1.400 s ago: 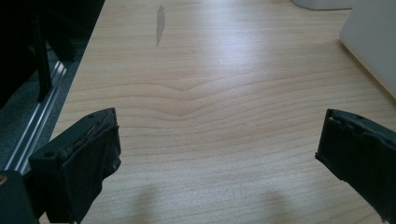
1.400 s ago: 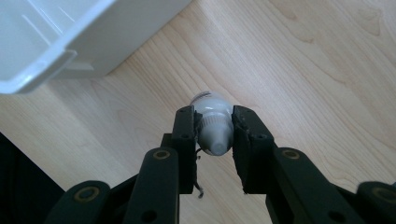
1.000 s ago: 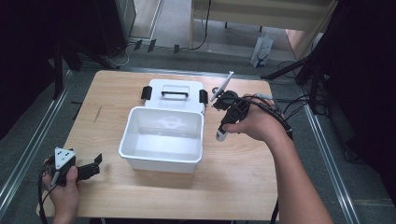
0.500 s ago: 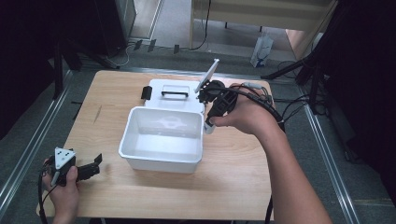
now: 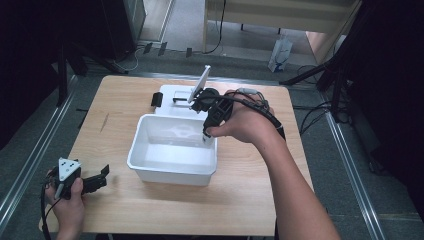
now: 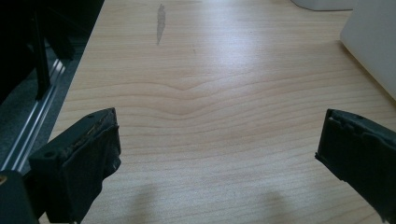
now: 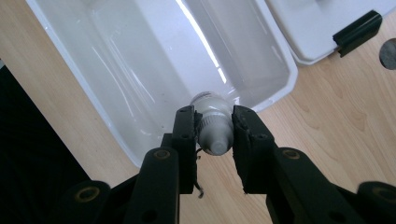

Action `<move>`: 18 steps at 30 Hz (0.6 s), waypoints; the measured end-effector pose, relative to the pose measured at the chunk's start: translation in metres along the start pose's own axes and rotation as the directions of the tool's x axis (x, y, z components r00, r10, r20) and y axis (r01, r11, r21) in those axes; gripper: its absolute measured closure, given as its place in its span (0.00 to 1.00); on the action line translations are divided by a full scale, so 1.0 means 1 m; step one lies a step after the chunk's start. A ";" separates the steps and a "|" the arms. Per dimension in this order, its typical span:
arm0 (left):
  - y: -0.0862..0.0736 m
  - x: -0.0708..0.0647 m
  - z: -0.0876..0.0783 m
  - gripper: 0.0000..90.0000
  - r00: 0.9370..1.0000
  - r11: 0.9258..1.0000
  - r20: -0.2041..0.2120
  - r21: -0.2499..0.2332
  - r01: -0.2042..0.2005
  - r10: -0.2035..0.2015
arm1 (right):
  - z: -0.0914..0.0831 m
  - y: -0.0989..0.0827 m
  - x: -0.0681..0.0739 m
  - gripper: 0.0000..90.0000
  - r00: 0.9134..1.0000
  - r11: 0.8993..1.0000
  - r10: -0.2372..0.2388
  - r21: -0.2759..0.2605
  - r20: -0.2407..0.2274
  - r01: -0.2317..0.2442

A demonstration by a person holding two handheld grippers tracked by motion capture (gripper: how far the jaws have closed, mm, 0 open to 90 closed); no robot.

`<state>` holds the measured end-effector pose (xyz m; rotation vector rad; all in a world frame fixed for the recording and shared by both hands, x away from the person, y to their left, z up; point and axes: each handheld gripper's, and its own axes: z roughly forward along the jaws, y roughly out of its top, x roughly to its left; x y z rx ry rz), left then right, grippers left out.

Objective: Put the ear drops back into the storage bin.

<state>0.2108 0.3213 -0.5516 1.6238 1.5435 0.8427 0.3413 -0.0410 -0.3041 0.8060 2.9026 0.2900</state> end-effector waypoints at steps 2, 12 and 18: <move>0.000 0.000 0.000 0.00 1.000 1.000 0.000 0.000 0.000 0.000 | 0.004 0.003 0.002 0.80 1.000 1.000 -0.009 0.003 -0.004 0.009; 0.000 0.000 0.000 0.00 1.000 1.000 0.001 0.000 0.003 -0.003 | 0.025 0.006 -0.001 0.80 1.000 0.999 -0.017 0.035 -0.009 0.017; 0.000 0.000 0.000 0.00 1.000 1.000 0.000 0.001 0.002 -0.002 | 0.033 0.003 -0.004 0.80 1.000 0.998 -0.031 0.050 -0.001 0.031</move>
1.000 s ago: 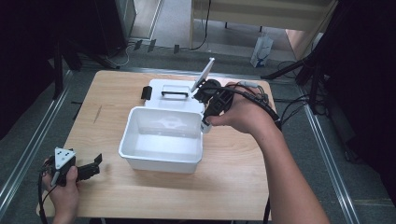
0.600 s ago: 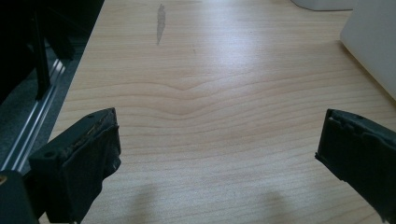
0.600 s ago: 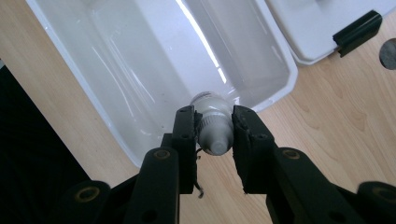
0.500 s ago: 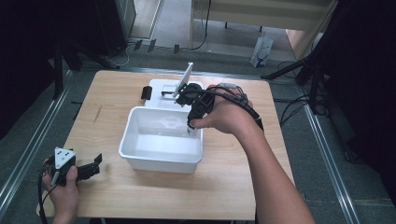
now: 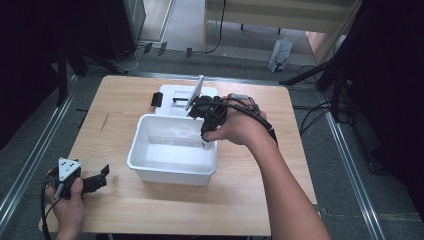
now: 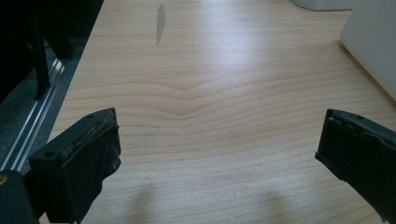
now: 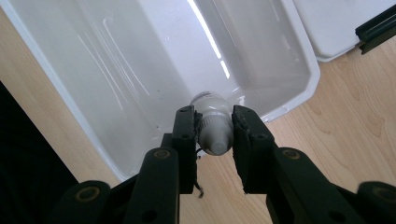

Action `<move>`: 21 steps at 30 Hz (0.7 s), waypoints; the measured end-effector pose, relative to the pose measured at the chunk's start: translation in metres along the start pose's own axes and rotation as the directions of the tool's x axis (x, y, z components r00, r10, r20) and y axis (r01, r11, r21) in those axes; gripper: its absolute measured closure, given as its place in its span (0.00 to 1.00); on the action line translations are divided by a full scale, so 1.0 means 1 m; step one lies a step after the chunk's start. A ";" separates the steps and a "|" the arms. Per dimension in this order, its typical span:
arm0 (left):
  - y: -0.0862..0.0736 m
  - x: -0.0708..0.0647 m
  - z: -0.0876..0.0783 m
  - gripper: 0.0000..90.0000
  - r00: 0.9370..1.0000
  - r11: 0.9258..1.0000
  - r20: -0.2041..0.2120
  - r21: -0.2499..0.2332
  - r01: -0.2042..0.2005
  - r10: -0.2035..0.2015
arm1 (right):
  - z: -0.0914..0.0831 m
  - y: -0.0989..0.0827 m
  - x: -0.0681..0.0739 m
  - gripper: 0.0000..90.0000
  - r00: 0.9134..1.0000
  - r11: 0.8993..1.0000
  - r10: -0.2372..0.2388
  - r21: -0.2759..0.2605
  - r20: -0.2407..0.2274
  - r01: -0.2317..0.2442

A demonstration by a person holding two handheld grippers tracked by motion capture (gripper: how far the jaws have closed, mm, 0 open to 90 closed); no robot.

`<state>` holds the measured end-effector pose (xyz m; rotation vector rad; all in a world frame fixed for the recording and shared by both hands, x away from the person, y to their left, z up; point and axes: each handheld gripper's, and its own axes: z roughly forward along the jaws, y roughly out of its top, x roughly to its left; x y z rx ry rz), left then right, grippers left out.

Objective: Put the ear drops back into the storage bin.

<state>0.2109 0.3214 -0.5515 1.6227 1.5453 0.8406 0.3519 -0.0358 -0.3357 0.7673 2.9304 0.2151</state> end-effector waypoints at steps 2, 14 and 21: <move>0.000 0.000 0.000 0.00 1.000 1.000 0.000 0.000 0.000 0.000 | 0.003 -0.001 0.000 0.80 1.000 1.000 -0.010 0.003 0.006 0.010; 0.000 0.000 0.000 0.00 1.000 1.000 0.000 0.000 0.000 0.000 | 0.020 -0.004 -0.001 0.80 0.998 0.998 -0.053 0.029 0.024 0.052; 0.000 0.000 0.000 0.00 1.000 1.000 0.001 0.000 0.000 0.000 | 0.037 -0.004 0.000 0.80 0.996 0.996 -0.081 0.040 0.022 0.080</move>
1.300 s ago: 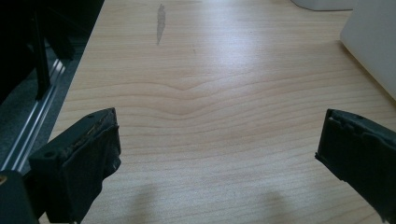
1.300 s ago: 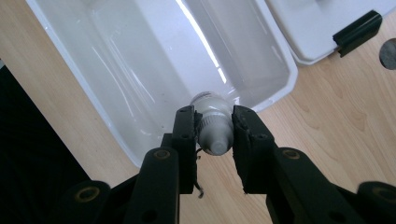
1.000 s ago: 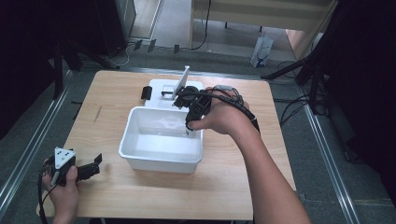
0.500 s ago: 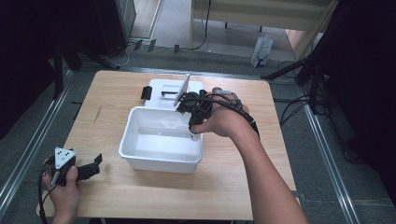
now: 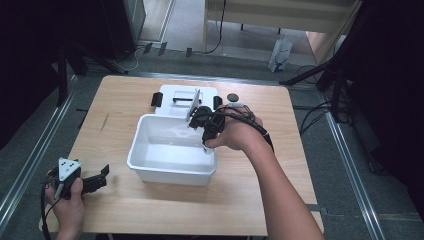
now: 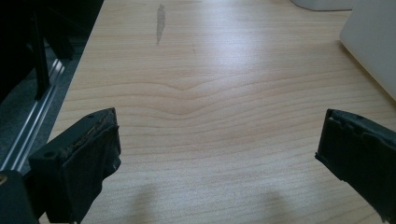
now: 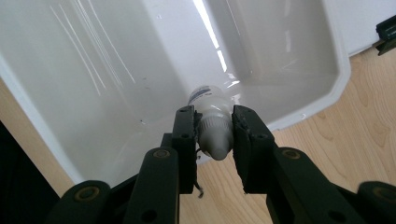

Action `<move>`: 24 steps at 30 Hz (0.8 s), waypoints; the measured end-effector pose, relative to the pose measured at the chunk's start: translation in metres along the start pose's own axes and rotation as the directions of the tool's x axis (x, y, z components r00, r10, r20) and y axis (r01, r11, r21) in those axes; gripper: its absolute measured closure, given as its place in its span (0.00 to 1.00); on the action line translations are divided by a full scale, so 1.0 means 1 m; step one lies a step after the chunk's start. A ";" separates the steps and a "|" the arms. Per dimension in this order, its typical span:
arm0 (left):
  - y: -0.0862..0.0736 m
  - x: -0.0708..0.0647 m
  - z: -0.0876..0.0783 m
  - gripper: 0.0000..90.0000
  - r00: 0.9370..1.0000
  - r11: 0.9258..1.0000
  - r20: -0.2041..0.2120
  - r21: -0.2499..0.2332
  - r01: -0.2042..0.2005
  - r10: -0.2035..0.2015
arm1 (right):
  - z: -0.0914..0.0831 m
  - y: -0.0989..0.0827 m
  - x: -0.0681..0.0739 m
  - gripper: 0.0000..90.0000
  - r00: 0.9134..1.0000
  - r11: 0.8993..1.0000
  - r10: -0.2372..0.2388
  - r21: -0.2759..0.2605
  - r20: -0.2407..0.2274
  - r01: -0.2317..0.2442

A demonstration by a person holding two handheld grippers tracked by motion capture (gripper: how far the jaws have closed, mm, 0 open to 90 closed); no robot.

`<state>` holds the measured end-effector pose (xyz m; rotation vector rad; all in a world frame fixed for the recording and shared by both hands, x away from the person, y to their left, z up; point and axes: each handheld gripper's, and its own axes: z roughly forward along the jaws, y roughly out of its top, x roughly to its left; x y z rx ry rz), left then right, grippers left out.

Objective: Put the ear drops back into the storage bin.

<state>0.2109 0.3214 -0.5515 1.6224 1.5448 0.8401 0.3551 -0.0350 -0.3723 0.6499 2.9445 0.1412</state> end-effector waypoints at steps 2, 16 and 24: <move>0.000 0.000 0.000 0.00 1.000 1.000 0.000 0.000 -0.001 0.001 | 0.005 0.000 0.000 0.80 1.000 1.000 -0.013 0.001 0.001 0.013; 0.000 -0.001 0.000 0.00 1.000 1.000 -0.008 -0.002 -0.014 0.014 | 0.039 -0.003 0.006 0.80 0.991 0.991 -0.133 0.001 0.016 0.133; 0.000 -0.002 0.000 0.00 1.000 1.000 -0.006 -0.002 -0.019 0.019 | 0.056 -0.005 0.010 0.80 0.976 0.977 -0.214 0.018 0.034 0.214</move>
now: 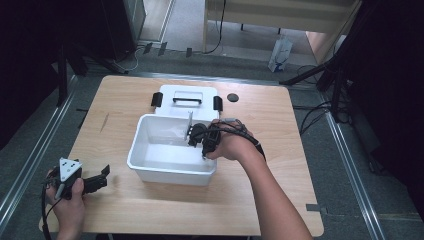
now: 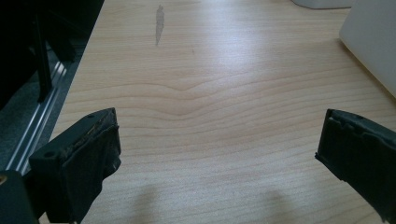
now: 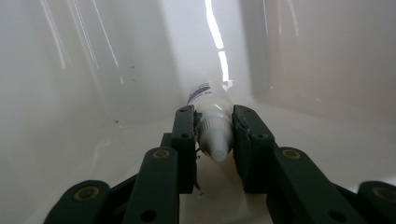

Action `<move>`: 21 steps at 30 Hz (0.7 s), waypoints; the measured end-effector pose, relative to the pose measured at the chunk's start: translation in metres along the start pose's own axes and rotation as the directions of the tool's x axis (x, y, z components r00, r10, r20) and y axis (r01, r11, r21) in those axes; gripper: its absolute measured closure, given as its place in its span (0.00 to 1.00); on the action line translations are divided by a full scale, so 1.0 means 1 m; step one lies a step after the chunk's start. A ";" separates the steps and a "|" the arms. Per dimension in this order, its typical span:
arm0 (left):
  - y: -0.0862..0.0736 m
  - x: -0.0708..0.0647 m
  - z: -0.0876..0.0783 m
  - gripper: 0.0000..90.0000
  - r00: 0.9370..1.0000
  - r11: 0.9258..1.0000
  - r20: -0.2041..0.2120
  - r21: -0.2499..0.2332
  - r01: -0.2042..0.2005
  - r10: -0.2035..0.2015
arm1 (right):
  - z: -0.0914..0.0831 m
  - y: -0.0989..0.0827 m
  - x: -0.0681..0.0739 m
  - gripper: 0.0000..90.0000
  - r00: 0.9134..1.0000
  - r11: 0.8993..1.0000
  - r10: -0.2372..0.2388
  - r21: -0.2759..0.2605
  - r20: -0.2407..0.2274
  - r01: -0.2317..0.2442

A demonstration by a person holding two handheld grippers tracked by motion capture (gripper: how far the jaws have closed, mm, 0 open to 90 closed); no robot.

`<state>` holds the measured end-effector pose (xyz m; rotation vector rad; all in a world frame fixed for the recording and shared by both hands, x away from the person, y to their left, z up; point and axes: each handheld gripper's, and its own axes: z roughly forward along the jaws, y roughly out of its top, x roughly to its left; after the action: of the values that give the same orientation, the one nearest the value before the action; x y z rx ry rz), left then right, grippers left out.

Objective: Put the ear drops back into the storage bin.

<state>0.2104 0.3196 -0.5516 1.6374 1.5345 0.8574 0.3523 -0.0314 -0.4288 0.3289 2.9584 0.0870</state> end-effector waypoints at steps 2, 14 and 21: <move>0.000 0.000 0.000 0.00 1.000 1.000 0.000 0.001 -0.002 0.002 | 0.003 0.000 0.000 0.80 1.000 1.000 -0.005 0.006 0.001 0.005; 0.000 0.000 0.000 0.00 1.000 1.000 0.002 -0.001 -0.001 0.001 | 0.012 0.003 0.002 0.80 1.000 1.000 -0.010 0.029 0.002 0.010; 0.000 0.000 0.000 0.00 1.000 1.000 0.002 -0.002 0.000 0.000 | 0.012 0.004 0.001 0.80 1.000 1.000 -0.007 0.027 0.001 0.007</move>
<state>0.2104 0.3197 -0.5517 1.6363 1.5315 0.8573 0.3546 -0.0271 -0.4407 0.3216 2.9619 0.0466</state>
